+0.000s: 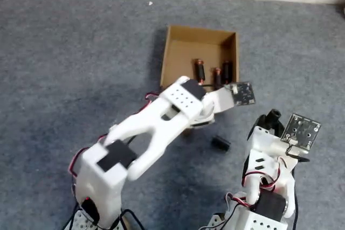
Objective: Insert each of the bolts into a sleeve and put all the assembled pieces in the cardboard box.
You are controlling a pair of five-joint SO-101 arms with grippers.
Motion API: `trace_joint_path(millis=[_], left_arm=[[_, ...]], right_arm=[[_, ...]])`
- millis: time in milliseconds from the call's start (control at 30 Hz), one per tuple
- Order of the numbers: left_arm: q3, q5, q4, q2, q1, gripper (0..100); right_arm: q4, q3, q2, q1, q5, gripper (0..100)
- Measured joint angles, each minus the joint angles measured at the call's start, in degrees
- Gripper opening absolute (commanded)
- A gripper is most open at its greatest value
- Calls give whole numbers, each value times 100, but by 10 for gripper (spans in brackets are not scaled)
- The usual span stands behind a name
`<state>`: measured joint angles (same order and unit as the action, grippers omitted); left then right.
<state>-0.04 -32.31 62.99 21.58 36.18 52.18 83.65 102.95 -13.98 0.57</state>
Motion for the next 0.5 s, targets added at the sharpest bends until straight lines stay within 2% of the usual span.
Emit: trace_joint_path(millis=[233, 500], left_arm=[[-1371, 0, 0, 1116, 0, 164], [-2110, -53, 9, 1820, 26, 165]], right_arm=[[0, 0, 0, 0, 0, 5], [0, 0, 0, 0, 0, 5]])
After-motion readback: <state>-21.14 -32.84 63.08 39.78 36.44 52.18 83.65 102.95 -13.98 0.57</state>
